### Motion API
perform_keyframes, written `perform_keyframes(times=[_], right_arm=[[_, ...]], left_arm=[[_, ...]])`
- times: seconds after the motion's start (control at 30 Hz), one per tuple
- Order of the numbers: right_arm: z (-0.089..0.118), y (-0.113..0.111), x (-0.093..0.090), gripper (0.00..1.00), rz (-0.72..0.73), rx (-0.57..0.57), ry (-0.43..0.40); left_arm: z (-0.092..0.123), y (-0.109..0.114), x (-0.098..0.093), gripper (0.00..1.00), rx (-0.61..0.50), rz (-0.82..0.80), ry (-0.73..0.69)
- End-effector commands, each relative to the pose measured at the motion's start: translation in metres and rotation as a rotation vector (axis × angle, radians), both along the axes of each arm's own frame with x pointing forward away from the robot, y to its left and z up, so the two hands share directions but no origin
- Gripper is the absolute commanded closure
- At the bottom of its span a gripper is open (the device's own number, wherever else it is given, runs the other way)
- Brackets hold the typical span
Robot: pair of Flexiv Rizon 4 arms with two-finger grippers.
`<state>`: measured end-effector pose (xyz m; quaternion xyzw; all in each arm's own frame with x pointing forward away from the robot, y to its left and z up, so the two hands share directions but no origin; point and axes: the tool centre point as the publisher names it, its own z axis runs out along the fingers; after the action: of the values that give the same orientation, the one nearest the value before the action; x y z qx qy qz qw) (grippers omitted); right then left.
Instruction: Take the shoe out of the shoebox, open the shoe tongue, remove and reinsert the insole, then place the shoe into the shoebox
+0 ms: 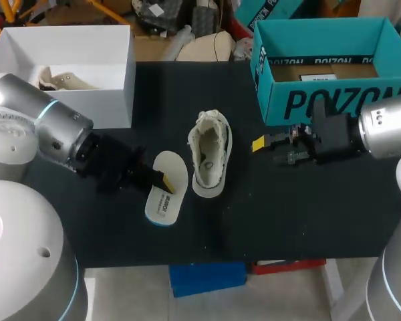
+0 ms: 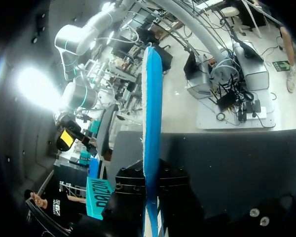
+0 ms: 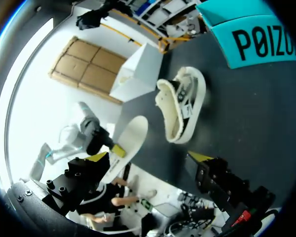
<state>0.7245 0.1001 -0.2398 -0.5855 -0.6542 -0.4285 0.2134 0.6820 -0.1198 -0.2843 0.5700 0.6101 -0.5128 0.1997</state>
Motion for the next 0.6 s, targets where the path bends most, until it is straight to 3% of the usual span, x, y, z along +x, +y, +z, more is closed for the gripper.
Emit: perform_keyframes(times=[0.03,0.23,0.6], right_arm=[[0.021,-0.022,-0.027,0.00,-0.028,-0.028,-0.006],[0.033,-0.030,-0.048,0.00,-0.054,-0.073,-0.023],[0.033,-0.030,-0.048,0.00,-0.054,-0.073,-0.023]], left_arm=[[0.001,-0.004,0.000,1.00,0.027,-0.020,0.008],[0.005,-0.007,-0.006,1.00,0.039,-0.071,0.050],[0.002,-0.028,-0.014,1.00,0.057,-0.201,0.184]])
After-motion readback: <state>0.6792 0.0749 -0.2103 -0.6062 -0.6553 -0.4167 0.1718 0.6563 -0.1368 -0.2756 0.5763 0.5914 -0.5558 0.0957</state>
